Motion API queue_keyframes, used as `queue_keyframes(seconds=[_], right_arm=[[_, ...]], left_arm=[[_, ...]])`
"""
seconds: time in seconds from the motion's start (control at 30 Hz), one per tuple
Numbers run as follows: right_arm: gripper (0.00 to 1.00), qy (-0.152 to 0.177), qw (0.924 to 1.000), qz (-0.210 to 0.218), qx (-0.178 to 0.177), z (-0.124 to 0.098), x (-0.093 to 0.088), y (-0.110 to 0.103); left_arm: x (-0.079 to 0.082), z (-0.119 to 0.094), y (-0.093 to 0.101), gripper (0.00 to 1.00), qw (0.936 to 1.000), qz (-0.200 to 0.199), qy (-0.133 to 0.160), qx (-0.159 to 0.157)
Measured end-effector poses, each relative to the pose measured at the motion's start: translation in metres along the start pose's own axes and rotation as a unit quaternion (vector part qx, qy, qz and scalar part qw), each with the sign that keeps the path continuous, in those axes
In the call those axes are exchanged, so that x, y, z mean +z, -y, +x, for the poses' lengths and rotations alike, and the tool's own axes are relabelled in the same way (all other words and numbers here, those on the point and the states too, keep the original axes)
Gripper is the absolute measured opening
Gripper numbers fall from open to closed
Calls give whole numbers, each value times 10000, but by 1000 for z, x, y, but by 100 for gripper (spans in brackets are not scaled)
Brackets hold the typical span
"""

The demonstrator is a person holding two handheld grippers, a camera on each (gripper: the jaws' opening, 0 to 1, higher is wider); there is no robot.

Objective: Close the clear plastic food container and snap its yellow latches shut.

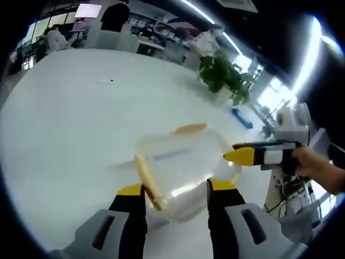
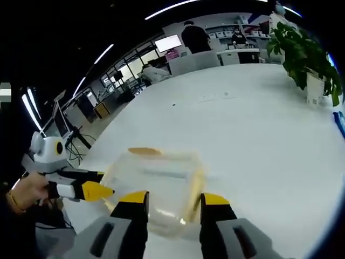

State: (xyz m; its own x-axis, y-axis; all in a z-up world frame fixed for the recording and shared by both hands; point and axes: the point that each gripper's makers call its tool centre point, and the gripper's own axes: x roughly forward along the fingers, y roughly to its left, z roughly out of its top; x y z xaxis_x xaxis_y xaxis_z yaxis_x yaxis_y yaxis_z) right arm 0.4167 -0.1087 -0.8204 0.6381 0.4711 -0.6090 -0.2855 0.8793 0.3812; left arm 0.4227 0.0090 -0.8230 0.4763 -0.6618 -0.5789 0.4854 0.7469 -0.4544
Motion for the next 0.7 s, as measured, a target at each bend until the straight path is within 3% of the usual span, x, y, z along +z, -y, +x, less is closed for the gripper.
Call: queue_keyframes(seconds=[0.13, 0.27, 0.3, 0.4, 0.43, 0.5, 0.63, 0.7], right_arm=[[36, 40, 9981, -598, -133, 0, 5, 0], [36, 61, 9977, -651, -182, 0, 6, -1], [36, 69, 9978, -635, -166, 0, 6, -1], [36, 42, 9974, -692, -184, 0, 7, -1], [36, 53, 9951, -954, -268, 0, 9, -1], [37, 102, 9913, -1275, -327, 0, 13, -2], [39, 64, 9916, -1246, -354, 2, 14, -1], [40, 94, 9889, -1425, -421, 2, 16, 2]], left_arm=[[0, 0, -2, 43, 9999, -49, 148, 14], [1, 1, -2, 45, 9995, -101, 304, 76], [4, 1, -5, 47, 9988, -23, 433, 221], [3, 1, -5, 49, 9992, -100, 321, 227], [3, 2, -4, 50, 9995, -78, 262, 187], [4, 1, -7, 55, 9993, 69, 217, 291], [7, -2, -15, 66, 9972, 546, 108, 494], [11, -5, -19, 70, 9940, 905, 68, 617]])
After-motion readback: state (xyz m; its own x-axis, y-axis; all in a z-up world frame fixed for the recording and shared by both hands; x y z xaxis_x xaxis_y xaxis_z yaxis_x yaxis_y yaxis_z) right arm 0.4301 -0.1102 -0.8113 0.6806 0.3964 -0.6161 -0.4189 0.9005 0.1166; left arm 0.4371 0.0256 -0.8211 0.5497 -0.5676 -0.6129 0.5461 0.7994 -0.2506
